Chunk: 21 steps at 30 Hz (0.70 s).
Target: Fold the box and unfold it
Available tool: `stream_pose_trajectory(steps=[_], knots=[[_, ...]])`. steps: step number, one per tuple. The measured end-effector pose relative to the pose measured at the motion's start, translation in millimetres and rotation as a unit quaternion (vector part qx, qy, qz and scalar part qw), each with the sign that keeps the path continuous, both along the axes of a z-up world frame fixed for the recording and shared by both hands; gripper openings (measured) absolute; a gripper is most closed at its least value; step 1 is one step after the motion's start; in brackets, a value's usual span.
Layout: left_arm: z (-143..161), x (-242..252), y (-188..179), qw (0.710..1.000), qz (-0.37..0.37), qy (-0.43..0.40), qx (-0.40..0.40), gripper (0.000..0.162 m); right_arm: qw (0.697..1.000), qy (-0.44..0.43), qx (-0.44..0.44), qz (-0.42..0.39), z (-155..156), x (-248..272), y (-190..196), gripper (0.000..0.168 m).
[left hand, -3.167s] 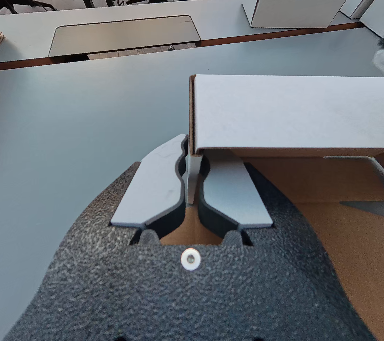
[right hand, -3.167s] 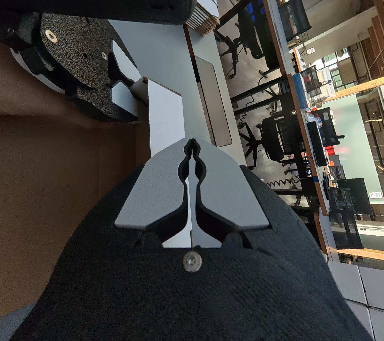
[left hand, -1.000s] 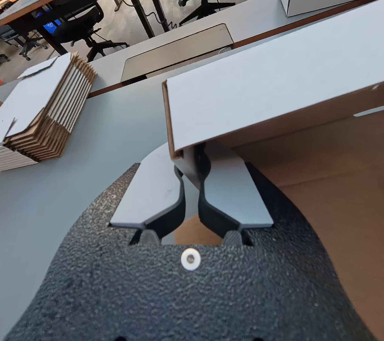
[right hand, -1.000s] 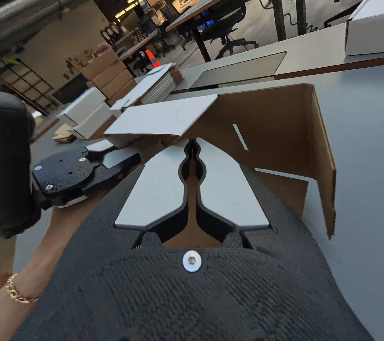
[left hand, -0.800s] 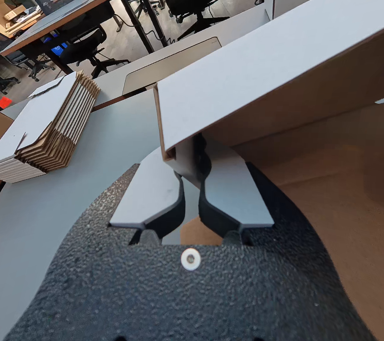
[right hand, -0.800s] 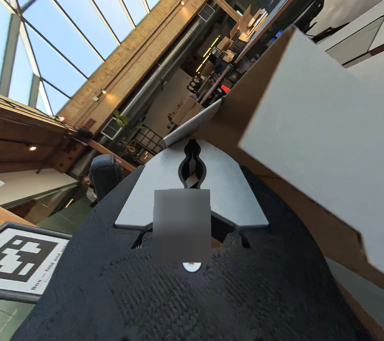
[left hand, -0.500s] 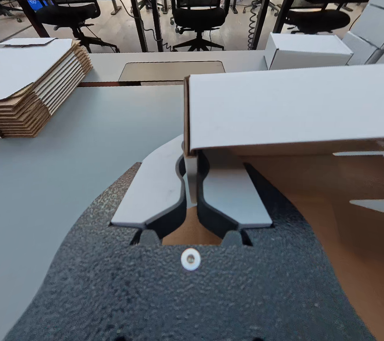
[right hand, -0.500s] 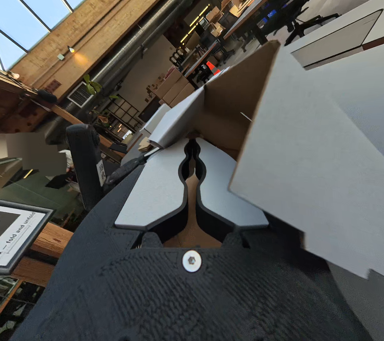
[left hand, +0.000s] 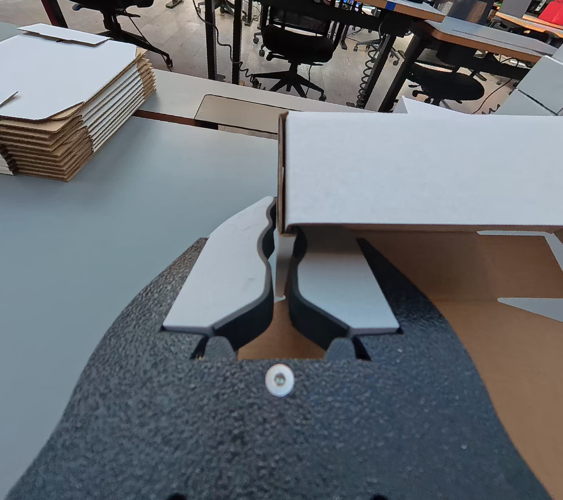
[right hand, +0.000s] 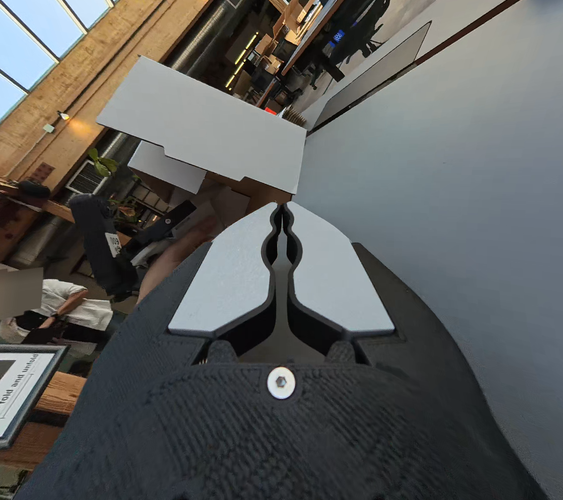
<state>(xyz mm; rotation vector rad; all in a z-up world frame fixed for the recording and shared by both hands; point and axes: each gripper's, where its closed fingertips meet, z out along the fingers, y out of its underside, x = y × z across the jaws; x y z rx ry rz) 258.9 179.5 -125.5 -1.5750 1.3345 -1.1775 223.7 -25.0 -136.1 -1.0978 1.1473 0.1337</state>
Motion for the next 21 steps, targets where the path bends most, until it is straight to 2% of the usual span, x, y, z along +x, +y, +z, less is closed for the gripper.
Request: stream_pose_trajectory(steps=[1, 5, 9, 12, 15, 17, 21], knots=[[-0.6, -0.6, 0.0, 1.000, -0.001, 0.002, 0.005, 0.005, 1.000, -0.013, 0.013, 0.011, 6.2, -3.0, 2.9, 0.000], [-2.7, -2.9, -0.7, 1.000, -0.007, 0.004, 0.012, 0.005, 0.994, -0.073, -0.076, -0.020, 17.5, -1.4, 0.8, 0.000], [0.3, -6.4, -10.4, 0.998, -0.053, -0.004, 0.031, 0.005, 0.979, -0.104, -0.145, -0.095, 33.0, 23.4, -33.6, 0.000], [-0.4, -9.4, -19.4, 0.993, -0.100, -0.004, 0.069, 0.006, 0.973, -0.122, -0.181, -0.073, 42.9, 34.2, -42.8, 0.000], [-3.5, -13.0, -36.5, 0.985, -0.154, -0.001, 0.073, 0.005, 0.960, -0.129, -0.244, -0.049, 38.1, 46.3, -46.3, 0.000], [-8.5, -11.9, -23.8, 0.991, -0.104, 0.021, 0.079, 0.005, 0.961, -0.124, -0.246, -0.031, 34.7, 49.8, -44.5, 0.000], [-13.8, -9.0, -6.5, 0.998, -0.047, 0.036, 0.036, 0.005, 0.963, -0.128, -0.238, -0.008, 24.9, 37.3, -34.4, 0.000]])
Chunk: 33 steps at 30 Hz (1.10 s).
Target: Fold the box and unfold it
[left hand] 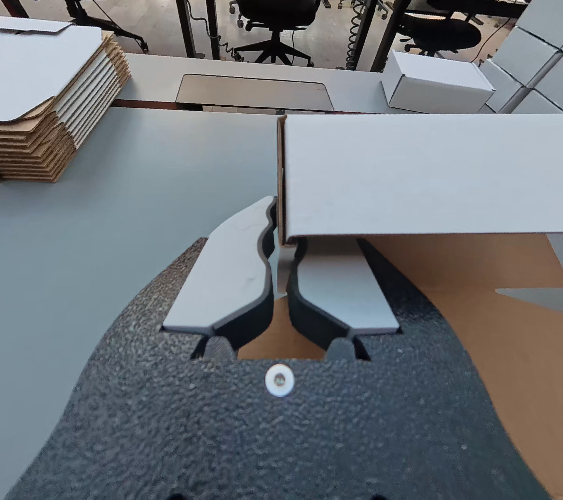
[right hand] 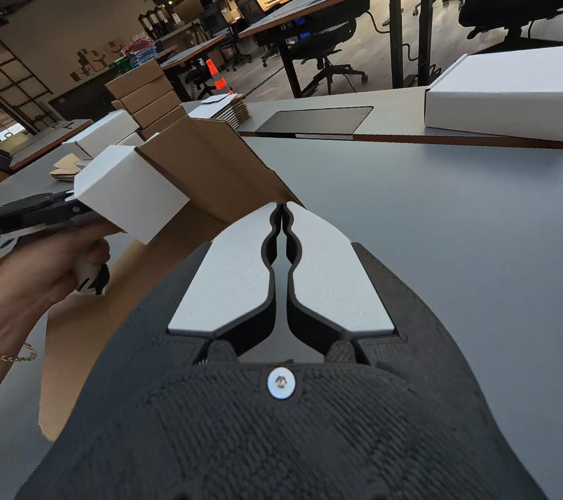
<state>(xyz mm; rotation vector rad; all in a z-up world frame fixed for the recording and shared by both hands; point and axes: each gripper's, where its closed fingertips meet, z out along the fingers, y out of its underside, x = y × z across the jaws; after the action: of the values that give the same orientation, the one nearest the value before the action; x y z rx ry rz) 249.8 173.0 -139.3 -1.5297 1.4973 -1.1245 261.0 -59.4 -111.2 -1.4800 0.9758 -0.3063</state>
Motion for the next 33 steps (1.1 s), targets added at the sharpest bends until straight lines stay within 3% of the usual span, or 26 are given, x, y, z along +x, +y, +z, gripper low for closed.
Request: stream_pose_trajectory(steps=[5, 8, 12, 18, 28, 33], knots=[[2.1, 2.5, 7.7, 0.999, 0.035, -0.002, -0.038, 0.004, 0.999, 0.031, -0.024, -0.002, -37.5, -21.7, 14.1, 0.000], [6.8, 3.3, 8.2, 0.998, 0.041, -0.010, -0.056, 0.004, 0.998, 0.065, 0.017, -0.006, -53.5, -26.0, 21.1, 0.000], [7.6, 2.4, 4.6, 0.998, 0.033, -0.009, -0.061, 0.004, 0.989, 0.089, 0.122, 0.009, -47.3, -26.8, 29.2, 0.000], [1.7, -0.3, 1.1, 0.999, 0.023, -0.008, -0.045, 0.005, 0.993, 0.040, 0.113, 0.017, -30.8, -30.1, 34.0, 0.000], [1.9, -1.2, -5.6, 1.000, 0.024, -0.013, -0.014, 0.006, 0.992, -0.082, -0.085, -0.042, -17.8, -31.8, 26.1, 0.000], [-4.7, -2.0, -17.5, 1.000, 0.020, -0.004, -0.002, 0.004, 0.981, -0.116, -0.155, -0.023, -16.6, -36.2, 41.0, 0.000]])
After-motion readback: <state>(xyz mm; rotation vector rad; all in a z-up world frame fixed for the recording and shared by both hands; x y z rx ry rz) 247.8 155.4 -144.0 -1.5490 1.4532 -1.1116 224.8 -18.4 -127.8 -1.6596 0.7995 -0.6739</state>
